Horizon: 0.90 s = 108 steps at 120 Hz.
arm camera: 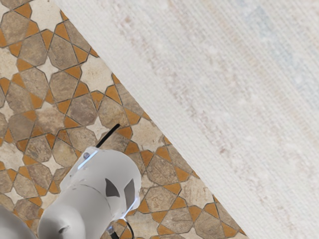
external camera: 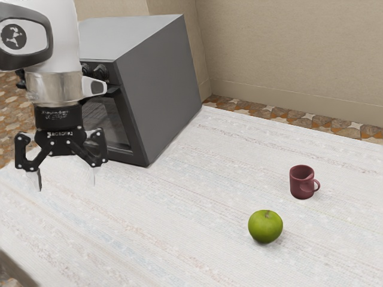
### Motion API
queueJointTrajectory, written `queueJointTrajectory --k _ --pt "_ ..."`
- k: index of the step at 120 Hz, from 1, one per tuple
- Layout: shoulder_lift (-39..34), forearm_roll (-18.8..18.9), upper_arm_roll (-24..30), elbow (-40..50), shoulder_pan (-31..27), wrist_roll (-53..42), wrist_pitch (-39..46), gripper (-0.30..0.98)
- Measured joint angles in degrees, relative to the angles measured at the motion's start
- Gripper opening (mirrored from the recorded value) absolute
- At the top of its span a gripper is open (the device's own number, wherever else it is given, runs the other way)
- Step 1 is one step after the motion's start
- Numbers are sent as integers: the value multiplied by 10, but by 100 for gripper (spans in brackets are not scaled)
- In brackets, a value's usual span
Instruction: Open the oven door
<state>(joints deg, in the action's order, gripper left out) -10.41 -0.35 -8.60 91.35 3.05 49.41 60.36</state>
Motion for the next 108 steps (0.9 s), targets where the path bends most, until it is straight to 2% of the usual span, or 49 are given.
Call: queueJointTrajectory --k 14,31,52,67,78,98,108 --pt "6 -3 -3 2 0 131 71 69" --pt "35 -7 -1 -22 1 259 118 69" --pt "87 -6 -6 -59 7 381 164 69" --pt "126 -4 -9 -126 -16 448 203 69" --pt "131 -4 -9 -145 -79 484 247 69" --pt "141 -8 -10 -149 -277 521 323 69" --pt "150 -6 -10 -156 -317 530 347 69"
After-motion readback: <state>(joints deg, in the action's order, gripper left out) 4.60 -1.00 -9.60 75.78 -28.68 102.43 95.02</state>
